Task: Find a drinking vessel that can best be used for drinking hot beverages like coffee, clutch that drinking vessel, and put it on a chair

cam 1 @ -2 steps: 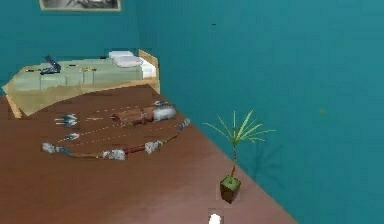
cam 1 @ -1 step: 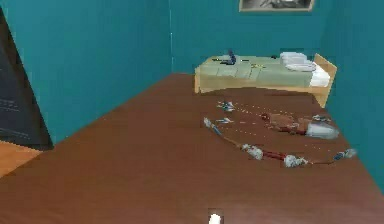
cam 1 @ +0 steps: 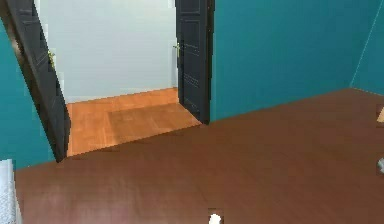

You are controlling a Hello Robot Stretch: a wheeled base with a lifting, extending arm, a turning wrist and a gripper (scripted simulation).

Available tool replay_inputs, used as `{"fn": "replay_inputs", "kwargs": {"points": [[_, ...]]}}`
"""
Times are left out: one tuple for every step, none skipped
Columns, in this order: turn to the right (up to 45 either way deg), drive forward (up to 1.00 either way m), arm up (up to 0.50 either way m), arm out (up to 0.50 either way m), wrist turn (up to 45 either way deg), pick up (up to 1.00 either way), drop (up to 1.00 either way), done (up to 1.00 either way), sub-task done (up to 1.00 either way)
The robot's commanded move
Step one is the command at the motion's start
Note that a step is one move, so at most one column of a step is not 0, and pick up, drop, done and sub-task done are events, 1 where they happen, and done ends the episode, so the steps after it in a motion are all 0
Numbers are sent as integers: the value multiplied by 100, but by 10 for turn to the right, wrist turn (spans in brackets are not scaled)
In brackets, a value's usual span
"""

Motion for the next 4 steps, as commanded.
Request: {"fn": "replay_inputs", "kwargs": {"points": [[-180, 0, 0, 0, 0, 0, 0, 0, 0], [0, 40, 0, 0, 0, 0, 0, 0, 0], [450, 0, 0, 0, 0, 0, 0, 0, 0], [450, 0, 0, 0, 0, 0, 0, 0, 0]]}}
